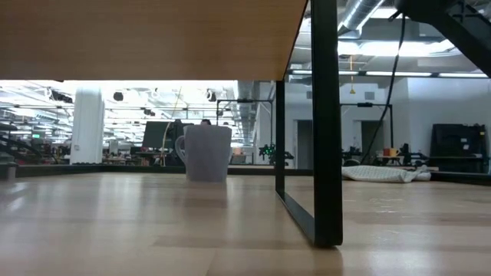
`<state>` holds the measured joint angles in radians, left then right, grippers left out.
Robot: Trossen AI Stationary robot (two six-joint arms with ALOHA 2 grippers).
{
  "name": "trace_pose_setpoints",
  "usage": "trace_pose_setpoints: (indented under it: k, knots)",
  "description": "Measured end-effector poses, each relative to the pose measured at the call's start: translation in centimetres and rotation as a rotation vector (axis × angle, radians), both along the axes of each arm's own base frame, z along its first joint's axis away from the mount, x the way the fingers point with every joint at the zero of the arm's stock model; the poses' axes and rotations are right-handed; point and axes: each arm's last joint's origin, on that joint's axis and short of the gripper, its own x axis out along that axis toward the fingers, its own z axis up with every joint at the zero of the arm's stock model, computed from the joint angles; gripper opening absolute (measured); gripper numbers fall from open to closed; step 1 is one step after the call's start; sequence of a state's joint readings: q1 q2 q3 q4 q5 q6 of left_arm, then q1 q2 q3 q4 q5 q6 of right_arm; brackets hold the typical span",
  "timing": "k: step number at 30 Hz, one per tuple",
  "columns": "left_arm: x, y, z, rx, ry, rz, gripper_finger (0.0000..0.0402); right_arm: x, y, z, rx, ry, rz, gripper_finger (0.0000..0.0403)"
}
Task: Stack small to large cups/mugs on shelf
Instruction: Put the gray mug on the shelf
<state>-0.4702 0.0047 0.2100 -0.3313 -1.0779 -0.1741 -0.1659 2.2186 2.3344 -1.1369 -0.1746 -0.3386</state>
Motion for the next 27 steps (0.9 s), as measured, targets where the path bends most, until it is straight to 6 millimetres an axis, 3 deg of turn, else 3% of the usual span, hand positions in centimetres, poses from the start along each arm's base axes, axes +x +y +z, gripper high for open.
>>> trace_pose_setpoints:
  k: [12, 19, 27]
  knots:
    - [0.0, -0.1, 0.0, 0.001, 0.004, -0.026, 0.0256, -6.1, -2.3, 7.3, 0.085, -0.091, -0.06, 0.0083]
    - [0.0, -0.1, 0.0, 0.003, 0.007, -0.026, 0.0256, -8.8, -4.0, 9.0, 0.147, -0.09, -0.093, 0.0079]
    - [0.0, 0.0, -0.2, 0.007, 0.023, -0.026, 0.0256, -10.3, -5.2, 10.5, 0.105, -0.139, -0.179, 0.0078]
